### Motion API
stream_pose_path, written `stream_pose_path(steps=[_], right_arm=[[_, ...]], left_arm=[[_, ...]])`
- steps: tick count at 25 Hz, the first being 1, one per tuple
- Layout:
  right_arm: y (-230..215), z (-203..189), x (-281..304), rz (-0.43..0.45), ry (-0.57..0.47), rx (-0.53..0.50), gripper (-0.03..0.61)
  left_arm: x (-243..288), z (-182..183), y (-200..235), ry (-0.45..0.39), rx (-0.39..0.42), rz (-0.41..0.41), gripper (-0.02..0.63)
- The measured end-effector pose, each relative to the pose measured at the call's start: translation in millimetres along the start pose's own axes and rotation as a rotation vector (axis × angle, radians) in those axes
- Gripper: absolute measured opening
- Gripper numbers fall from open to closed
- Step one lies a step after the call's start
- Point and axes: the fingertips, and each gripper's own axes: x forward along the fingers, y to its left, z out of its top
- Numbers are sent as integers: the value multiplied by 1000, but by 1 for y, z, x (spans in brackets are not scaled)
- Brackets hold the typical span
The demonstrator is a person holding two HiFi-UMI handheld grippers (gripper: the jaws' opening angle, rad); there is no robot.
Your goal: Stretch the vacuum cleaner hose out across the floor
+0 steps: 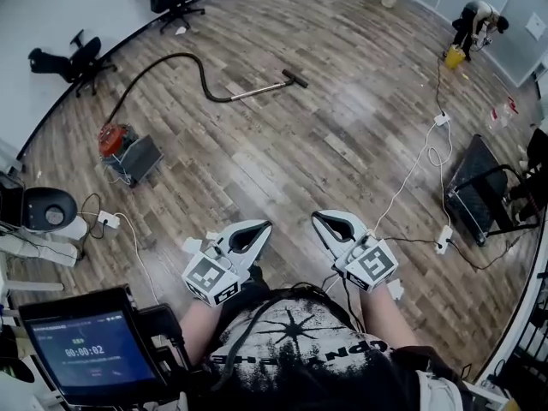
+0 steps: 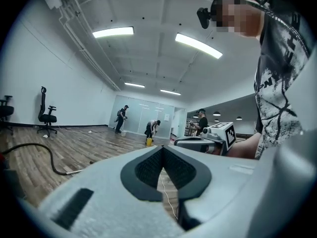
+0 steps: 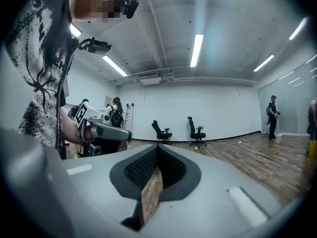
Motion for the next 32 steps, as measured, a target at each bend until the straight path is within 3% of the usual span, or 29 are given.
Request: stream_pose_path(steps=[7, 12, 17, 25, 32], right_arm=[[-49, 3, 46, -81, 41, -6, 6], [-87, 22, 98, -135, 61, -42, 6], [-113, 36, 156, -155, 60, -31, 6], [-133, 39, 224, -135, 80, -55, 6], [-167, 32, 232, -170, 56, -31, 6]], left_arm=[[34, 4, 64, 16, -29, -90, 0], [56, 47, 131, -34, -42, -175, 0], [65, 72, 194, -45, -34, -201, 0], [65, 57, 251, -15, -60, -203, 0], [87, 53, 274, 23, -59, -218, 0]])
